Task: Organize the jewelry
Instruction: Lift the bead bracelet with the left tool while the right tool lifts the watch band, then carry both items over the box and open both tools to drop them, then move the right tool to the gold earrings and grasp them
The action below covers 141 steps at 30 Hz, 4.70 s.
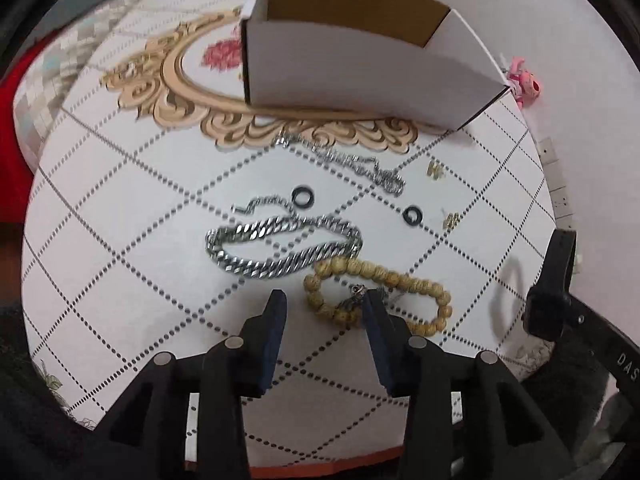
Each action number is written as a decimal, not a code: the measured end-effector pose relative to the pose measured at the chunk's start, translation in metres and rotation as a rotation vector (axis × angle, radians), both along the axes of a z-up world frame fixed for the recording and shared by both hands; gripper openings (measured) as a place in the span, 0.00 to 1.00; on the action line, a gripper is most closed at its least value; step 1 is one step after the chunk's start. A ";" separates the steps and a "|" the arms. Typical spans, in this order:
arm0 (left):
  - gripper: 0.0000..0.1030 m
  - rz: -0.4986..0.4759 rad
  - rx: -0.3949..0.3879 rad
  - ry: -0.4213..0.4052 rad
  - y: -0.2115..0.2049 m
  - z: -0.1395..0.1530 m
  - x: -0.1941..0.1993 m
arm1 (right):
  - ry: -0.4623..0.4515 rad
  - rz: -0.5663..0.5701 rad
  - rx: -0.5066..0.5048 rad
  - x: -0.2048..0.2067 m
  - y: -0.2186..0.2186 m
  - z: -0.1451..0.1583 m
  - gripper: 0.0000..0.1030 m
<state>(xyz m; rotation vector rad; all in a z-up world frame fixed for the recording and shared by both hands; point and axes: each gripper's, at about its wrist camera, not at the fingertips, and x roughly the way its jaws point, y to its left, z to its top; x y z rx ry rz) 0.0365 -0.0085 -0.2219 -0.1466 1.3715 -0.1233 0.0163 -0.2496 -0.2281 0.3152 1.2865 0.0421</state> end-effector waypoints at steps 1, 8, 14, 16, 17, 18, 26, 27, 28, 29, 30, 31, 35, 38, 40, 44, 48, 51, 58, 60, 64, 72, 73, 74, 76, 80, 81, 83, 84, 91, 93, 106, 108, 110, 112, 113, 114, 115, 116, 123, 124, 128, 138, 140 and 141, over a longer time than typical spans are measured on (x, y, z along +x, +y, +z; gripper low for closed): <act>0.37 -0.004 0.018 0.007 -0.004 -0.002 0.002 | 0.000 -0.002 0.000 -0.001 -0.001 -0.001 0.08; 0.19 -0.050 0.083 0.005 -0.031 -0.003 0.013 | 0.005 -0.021 0.014 -0.005 -0.010 -0.009 0.08; 0.03 -0.072 0.086 0.003 -0.038 -0.006 0.014 | -0.001 -0.049 0.040 -0.006 -0.021 -0.011 0.08; 0.00 -0.060 0.074 -0.005 -0.037 -0.005 0.012 | -0.004 -0.056 0.043 -0.006 -0.024 -0.011 0.08; 0.00 -0.057 0.068 -0.008 -0.032 -0.002 0.012 | -0.004 -0.058 0.045 -0.006 -0.024 -0.011 0.08; 0.00 -0.055 0.060 -0.009 -0.031 0.000 0.010 | -0.004 -0.060 0.046 -0.007 -0.026 -0.011 0.08; 0.00 -0.043 -0.008 -0.030 -0.005 0.015 -0.013 | -0.015 -0.065 0.051 -0.009 -0.029 -0.007 0.08; 0.01 -0.021 -0.026 -0.032 -0.003 0.017 -0.013 | -0.012 -0.063 0.054 -0.009 -0.029 -0.008 0.08; 0.02 -0.001 -0.043 -0.035 0.000 0.017 -0.012 | -0.011 -0.064 0.056 -0.008 -0.028 -0.009 0.08; 0.05 0.010 -0.054 -0.028 0.001 0.016 -0.010 | -0.009 -0.062 0.056 -0.007 -0.027 -0.010 0.08; 0.15 0.015 -0.059 -0.016 0.002 0.014 -0.010 | -0.007 -0.062 0.056 -0.007 -0.026 -0.011 0.08; 0.37 0.028 -0.063 0.001 0.002 0.009 -0.006 | -0.005 -0.062 0.056 -0.006 -0.026 -0.012 0.08; 0.52 0.027 -0.006 0.013 -0.008 -0.002 0.004 | -0.001 -0.059 0.051 -0.008 -0.022 -0.015 0.08; 0.52 -0.004 0.099 0.017 -0.019 -0.009 0.010 | -0.006 -0.058 0.048 -0.009 -0.022 -0.015 0.08; 0.51 -0.036 0.158 0.007 -0.028 -0.011 0.011 | -0.010 -0.058 0.047 -0.009 -0.023 -0.015 0.08; 0.37 -0.122 0.220 -0.037 -0.048 -0.013 0.012 | -0.017 -0.064 0.050 -0.008 -0.025 -0.014 0.08; 0.07 -0.224 0.250 -0.050 -0.072 -0.012 0.011 | -0.011 -0.070 0.055 -0.007 -0.027 -0.018 0.08; 0.06 -0.190 0.194 -0.049 -0.065 -0.012 0.010 | -0.009 -0.077 0.057 -0.008 -0.029 -0.019 0.08; 0.06 -0.118 0.048 -0.090 -0.031 0.026 -0.014 | -0.032 -0.077 0.053 -0.011 -0.033 -0.008 0.08; 0.06 -0.117 0.031 -0.125 -0.026 0.044 -0.017 | -0.040 -0.071 0.055 -0.010 -0.032 -0.003 0.08; 0.06 -0.115 -0.019 -0.184 -0.029 0.077 -0.011 | -0.060 -0.052 0.061 -0.007 -0.027 0.009 0.08; 0.06 -0.077 -0.120 -0.312 -0.024 0.143 0.037 | -0.141 0.026 0.080 0.038 -0.002 0.059 0.08; 0.06 -0.070 -0.123 -0.323 -0.021 0.149 0.047 | -0.154 0.040 0.082 0.049 0.002 0.067 0.08; 0.06 -0.067 -0.124 -0.329 -0.017 0.153 0.057 | -0.163 0.052 0.078 0.058 0.007 0.072 0.08; 0.06 -0.060 -0.117 -0.345 -0.012 0.159 0.077 | -0.187 0.083 0.059 0.082 0.016 0.084 0.07; 0.06 -0.059 -0.111 -0.317 -0.004 0.152 0.115 | -0.186 0.141 0.025 0.130 0.036 0.090 0.07; 0.06 -0.057 -0.114 -0.307 -0.001 0.148 0.124 | -0.176 0.155 0.017 0.142 0.041 0.089 0.08; 0.07 -0.057 -0.115 -0.281 0.001 0.140 0.138 | -0.161 0.185 -0.001 0.162 0.052 0.087 0.07; 0.07 -0.057 -0.108 -0.261 0.003 0.133 0.146 | -0.153 0.200 -0.010 0.172 0.058 0.085 0.08; 0.23 0.007 -0.008 -0.149 0.014 0.107 0.177 | -0.071 0.251 -0.047 0.211 0.082 0.065 0.34; 0.47 0.025 0.031 -0.155 0.020 0.104 0.175 | -0.077 0.240 -0.063 0.209 0.080 0.066 0.44; 1.00 0.109 0.177 -0.194 0.044 0.073 0.128 | -0.087 0.203 -0.222 0.172 0.069 0.053 0.99; 1.00 0.106 0.185 -0.196 0.042 0.072 0.123 | -0.101 0.199 -0.234 0.168 0.069 0.053 0.99; 1.00 0.099 0.183 -0.210 0.040 0.077 0.118 | -0.119 0.191 -0.237 0.165 0.068 0.057 0.99; 1.00 0.095 0.180 -0.230 0.038 0.087 0.114 | -0.140 0.187 -0.234 0.161 0.068 0.066 0.99; 1.00 0.094 0.177 -0.242 0.037 0.093 0.112 | -0.152 0.186 -0.234 0.160 0.069 0.071 0.99; 1.00 0.093 0.174 -0.256 0.037 0.100 0.110 | -0.167 0.185 -0.230 0.158 0.069 0.078 0.99; 1.00 0.091 0.172 -0.272 0.036 0.108 0.107 | -0.183 0.182 -0.225 0.155 0.068 0.086 0.99; 1.00 0.090 0.167 -0.287 0.036 0.116 0.105 | -0.196 0.181 -0.221 0.153 0.069 0.093 0.99; 1.00 0.070 0.195 -0.356 0.036 0.149 0.072 | -0.283 0.166 -0.170 0.119 0.069 0.137 0.99; 1.00 0.072 0.200 -0.352 0.037 0.147 0.066 | -0.284 0.166 -0.162 0.112 0.069 0.137 0.99; 1.00 0.078 0.229 -0.312 0.042 0.121 0.045 | -0.257 0.157 -0.149 0.087 0.068 0.115 0.99; 1.00 0.134 0.270 -0.141 0.061 0.021 0.021 | -0.125 0.157 -0.035 0.058 0.066 -0.004 0.60; 1.00 0.139 0.268 -0.122 0.062 0.010 0.018 | -0.125 0.166 -0.027 0.056 0.070 -0.018 0.52; 1.00 0.139 0.269 -0.119 0.062 0.006 0.017 | -0.127 0.172 -0.020 0.054 0.072 -0.023 0.51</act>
